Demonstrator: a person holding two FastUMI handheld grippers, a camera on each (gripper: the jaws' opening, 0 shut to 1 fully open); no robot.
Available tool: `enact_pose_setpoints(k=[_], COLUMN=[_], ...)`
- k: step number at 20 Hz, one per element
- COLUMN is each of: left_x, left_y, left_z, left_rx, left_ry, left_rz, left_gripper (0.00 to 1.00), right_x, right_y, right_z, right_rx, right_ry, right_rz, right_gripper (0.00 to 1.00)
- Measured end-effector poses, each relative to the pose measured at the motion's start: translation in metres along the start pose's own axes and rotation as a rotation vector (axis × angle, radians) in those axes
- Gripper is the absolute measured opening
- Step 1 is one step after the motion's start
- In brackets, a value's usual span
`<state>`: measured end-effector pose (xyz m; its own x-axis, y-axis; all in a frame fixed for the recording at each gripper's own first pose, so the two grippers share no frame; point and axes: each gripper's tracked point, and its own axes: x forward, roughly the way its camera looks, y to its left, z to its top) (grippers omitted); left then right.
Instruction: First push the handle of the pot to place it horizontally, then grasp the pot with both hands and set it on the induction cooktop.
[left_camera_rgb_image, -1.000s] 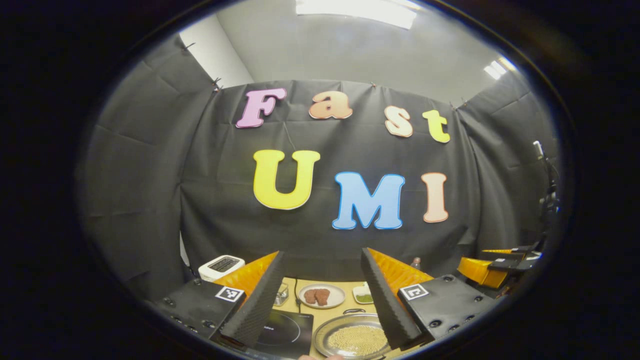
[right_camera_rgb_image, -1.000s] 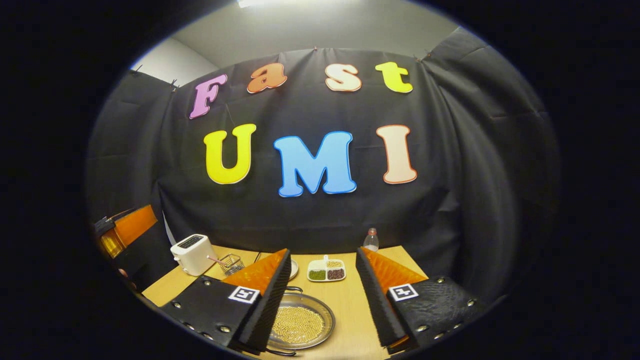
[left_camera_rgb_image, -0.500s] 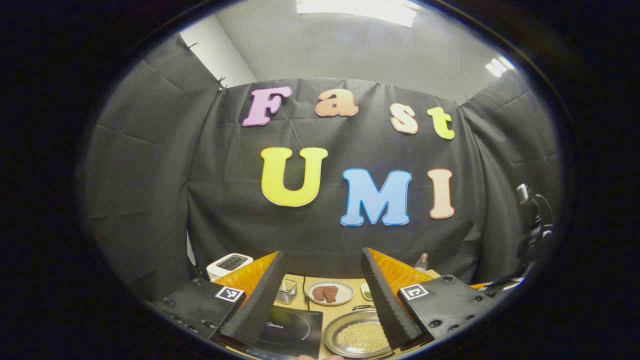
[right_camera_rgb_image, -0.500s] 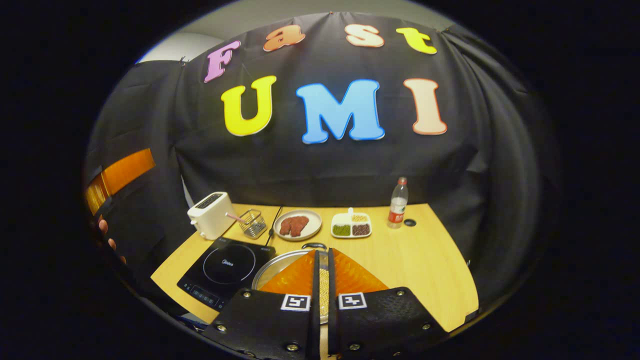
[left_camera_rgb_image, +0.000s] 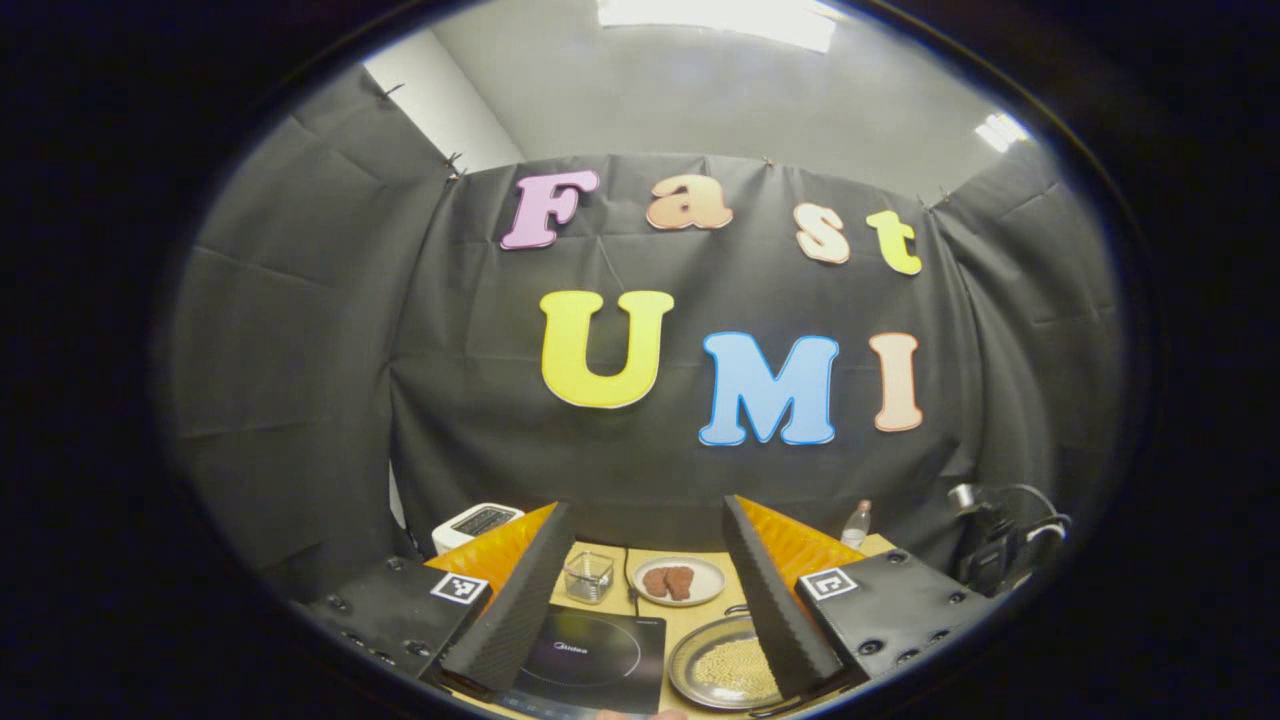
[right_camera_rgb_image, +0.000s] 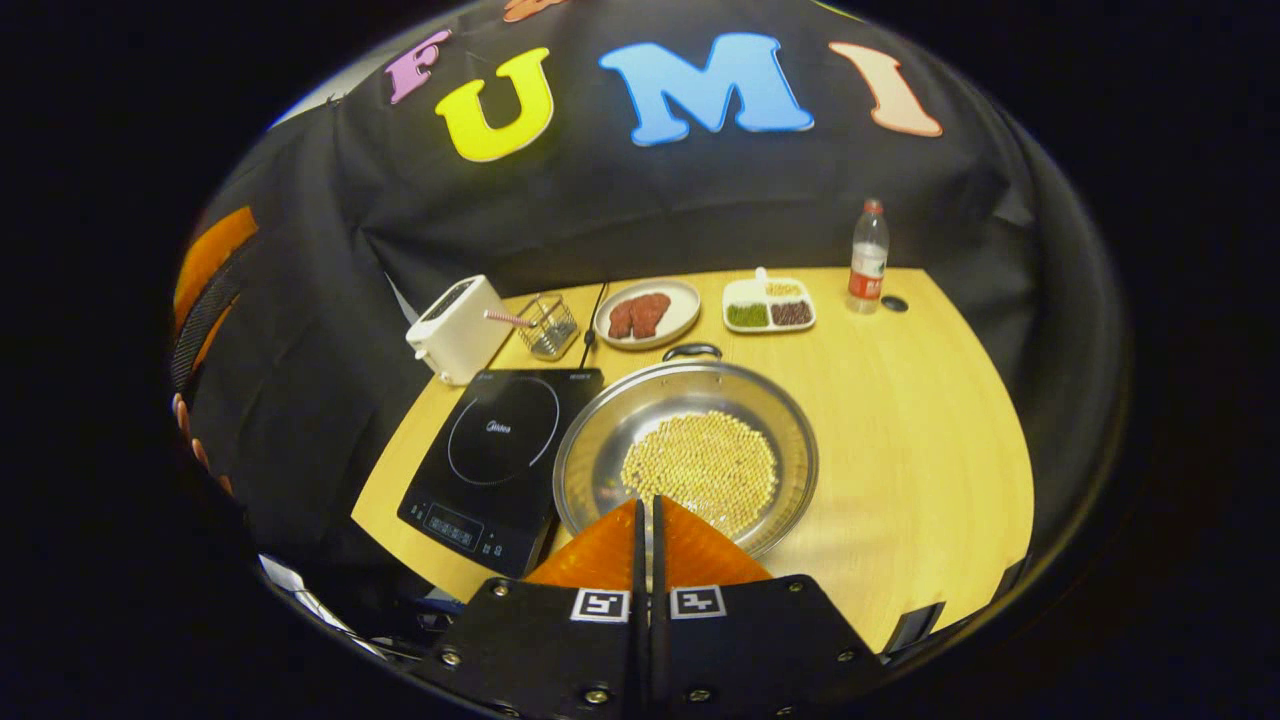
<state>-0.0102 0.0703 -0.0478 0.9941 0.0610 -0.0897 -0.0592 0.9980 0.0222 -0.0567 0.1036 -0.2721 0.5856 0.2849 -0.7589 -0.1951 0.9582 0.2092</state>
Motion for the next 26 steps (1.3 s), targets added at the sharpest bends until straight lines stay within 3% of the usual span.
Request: enact_pose_setpoints(k=[6,16,19,26], left_x=[0.0,0.0,-0.001,0.0], left_y=[0.019,0.046,0.051,0.065], left_z=[-0.011,-0.023,-0.024,-0.029], left_rx=[0.005,-0.007,0.013,0.003], left_ry=[0.025,0.064,0.073,0.081], left_rz=[0.012,0.011,0.002,-0.014], left_gripper=[0.97,1.0,1.0,0.98], right_x=[0.026,0.063,0.077,0.098], right_y=[0.021,0.048,0.046,0.042], right_z=[-0.051,-0.095,-0.103,-0.107], right_rx=[0.121,0.187,0.194,0.357], right_ry=[0.177,0.327,0.337,0.322], right_rz=[0.05,0.069,0.04,0.014], right_gripper=[0.01,0.01,0.01,0.0])
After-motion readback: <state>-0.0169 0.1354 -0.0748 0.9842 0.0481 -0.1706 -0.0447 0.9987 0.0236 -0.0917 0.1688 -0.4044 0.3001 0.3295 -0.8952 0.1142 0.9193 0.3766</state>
